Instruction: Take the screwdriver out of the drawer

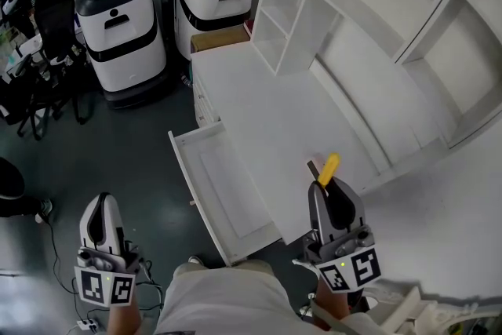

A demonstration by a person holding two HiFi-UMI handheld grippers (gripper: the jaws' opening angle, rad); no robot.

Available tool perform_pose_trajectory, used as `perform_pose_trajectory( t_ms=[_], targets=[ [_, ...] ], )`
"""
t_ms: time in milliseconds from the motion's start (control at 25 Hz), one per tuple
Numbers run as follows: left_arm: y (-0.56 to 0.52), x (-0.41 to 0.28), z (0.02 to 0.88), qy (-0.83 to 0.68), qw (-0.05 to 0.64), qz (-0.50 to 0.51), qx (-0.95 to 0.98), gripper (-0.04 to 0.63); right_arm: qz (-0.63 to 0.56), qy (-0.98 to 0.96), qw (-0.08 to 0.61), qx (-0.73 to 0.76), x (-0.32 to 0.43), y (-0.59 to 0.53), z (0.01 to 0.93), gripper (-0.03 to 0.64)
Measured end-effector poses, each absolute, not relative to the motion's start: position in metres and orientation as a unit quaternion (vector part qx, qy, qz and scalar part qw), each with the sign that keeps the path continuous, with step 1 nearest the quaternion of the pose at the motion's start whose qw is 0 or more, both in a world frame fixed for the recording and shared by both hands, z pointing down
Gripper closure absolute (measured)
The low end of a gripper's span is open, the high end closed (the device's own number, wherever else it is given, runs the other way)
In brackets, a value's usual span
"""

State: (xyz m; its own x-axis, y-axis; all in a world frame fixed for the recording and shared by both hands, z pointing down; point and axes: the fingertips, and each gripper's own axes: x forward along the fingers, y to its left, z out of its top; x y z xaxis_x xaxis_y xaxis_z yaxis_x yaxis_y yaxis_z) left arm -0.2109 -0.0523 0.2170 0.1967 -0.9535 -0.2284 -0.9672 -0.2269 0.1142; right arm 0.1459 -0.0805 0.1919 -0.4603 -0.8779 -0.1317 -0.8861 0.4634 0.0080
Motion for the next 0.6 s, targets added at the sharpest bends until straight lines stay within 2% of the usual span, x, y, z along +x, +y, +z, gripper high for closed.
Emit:
perform_pose_trajectory(
  t_ms=[600],
  targets=[
    [-0.05,-0.217,0.225,0.62,0.024,0.134,-0.773,0.58,0.039,0.854,0.053,-0.515,0.13,-0.081,0.202,0.525]
  ],
)
